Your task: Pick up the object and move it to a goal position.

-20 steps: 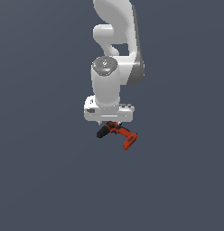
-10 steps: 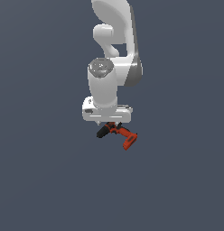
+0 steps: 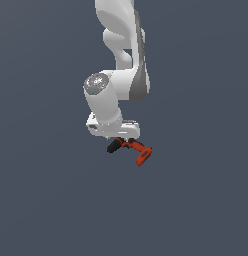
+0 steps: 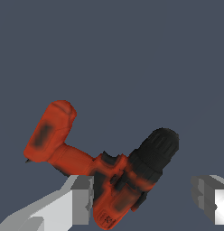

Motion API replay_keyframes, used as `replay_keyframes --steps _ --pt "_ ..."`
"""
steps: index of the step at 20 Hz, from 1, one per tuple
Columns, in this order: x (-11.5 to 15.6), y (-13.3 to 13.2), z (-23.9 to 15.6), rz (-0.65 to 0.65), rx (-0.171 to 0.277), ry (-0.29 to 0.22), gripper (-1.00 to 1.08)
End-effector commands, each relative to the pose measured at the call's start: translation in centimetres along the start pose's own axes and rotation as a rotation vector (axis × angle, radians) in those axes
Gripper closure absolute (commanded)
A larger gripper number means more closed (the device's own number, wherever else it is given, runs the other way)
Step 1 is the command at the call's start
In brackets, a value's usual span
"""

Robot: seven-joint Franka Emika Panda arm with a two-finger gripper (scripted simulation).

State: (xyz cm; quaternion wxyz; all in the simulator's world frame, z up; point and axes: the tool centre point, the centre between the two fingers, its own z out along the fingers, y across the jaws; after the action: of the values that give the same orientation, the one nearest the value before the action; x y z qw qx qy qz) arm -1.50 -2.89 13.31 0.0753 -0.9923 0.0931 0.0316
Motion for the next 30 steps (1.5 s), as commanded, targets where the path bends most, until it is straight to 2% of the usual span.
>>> replay_keyframes --steps 1,18,24,30 --pt "-0.1 0.5 0.8 0.042 0.044 -0.009 -0.60" --pt "-0.4 4.5 5.7 0.390 0.388 -0.040 -0.60" --pt "-0.3 5.5 6.6 0.479 0.469 -0.037 -0.60" --pt "-0.3 6.1 7.1 0.528 0.512 -0.034 -0.60"
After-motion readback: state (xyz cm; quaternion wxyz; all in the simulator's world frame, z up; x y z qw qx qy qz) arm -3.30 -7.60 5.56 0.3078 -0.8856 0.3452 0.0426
